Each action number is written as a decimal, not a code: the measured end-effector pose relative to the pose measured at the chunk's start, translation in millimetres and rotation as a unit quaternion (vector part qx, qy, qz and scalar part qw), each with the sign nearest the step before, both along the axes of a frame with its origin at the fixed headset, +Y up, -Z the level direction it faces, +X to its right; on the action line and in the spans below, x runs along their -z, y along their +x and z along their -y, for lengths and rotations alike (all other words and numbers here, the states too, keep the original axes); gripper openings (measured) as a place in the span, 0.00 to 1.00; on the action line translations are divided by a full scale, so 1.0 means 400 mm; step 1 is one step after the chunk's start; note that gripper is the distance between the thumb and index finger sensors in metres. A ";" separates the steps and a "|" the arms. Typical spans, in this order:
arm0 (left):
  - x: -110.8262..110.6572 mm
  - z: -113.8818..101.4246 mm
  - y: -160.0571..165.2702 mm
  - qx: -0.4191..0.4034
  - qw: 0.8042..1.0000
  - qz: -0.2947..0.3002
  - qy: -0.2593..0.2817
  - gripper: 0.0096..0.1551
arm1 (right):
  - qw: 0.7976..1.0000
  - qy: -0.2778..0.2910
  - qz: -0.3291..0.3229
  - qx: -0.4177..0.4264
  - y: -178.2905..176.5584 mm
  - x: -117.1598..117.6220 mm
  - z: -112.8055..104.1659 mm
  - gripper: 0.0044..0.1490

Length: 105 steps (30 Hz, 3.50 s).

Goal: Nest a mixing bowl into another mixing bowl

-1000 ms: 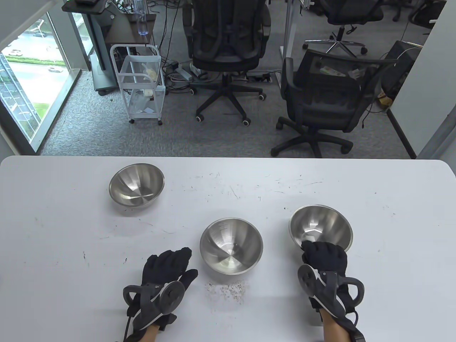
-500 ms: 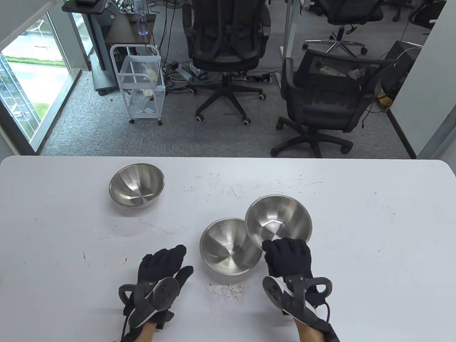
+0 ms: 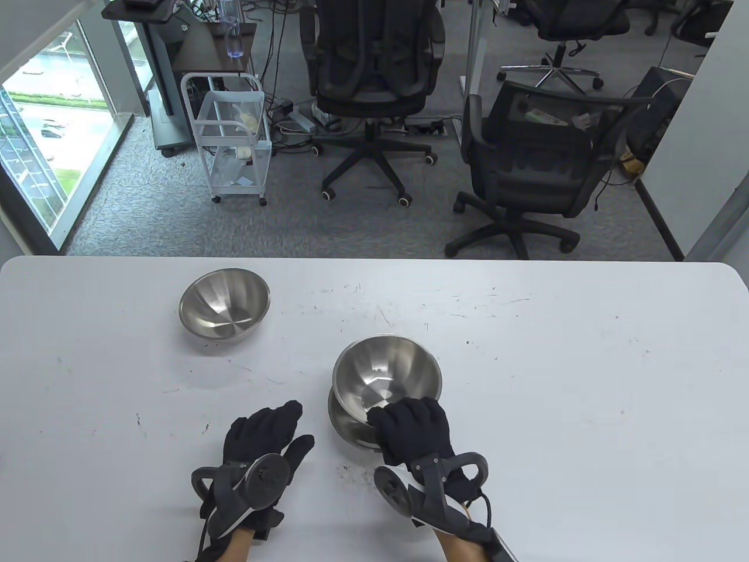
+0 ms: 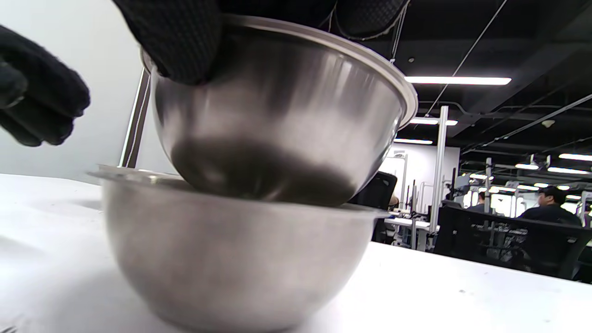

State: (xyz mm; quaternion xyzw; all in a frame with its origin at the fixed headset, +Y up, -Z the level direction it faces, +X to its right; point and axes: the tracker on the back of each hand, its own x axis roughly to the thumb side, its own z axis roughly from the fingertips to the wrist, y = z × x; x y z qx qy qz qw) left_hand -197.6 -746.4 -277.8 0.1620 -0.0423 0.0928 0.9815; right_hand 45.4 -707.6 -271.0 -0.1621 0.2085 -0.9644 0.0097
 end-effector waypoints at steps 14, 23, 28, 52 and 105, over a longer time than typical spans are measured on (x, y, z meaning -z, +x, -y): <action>-0.001 -0.001 -0.001 -0.004 1.000 0.001 0.001 0.39 | 0.999 -0.035 -0.009 -0.015 -0.012 0.008 0.053 0.20; -0.001 -0.001 -0.001 -0.006 1.000 0.003 -0.004 0.40 | 0.994 -0.100 -0.037 -0.005 -0.002 0.017 0.053 0.21; -0.001 -0.001 -0.001 -0.005 1.000 0.003 -0.007 0.40 | 0.995 -0.096 -0.038 -0.016 -0.003 0.015 0.058 0.21; 0.001 0.000 0.003 0.000 1.000 0.004 -0.011 0.40 | 0.995 -0.092 -0.025 -0.001 0.043 0.012 0.036 0.30; 0.103 -0.023 -0.066 0.085 0.991 -0.103 -0.004 0.37 | 0.992 -0.078 0.060 0.079 0.305 -0.005 0.078 0.38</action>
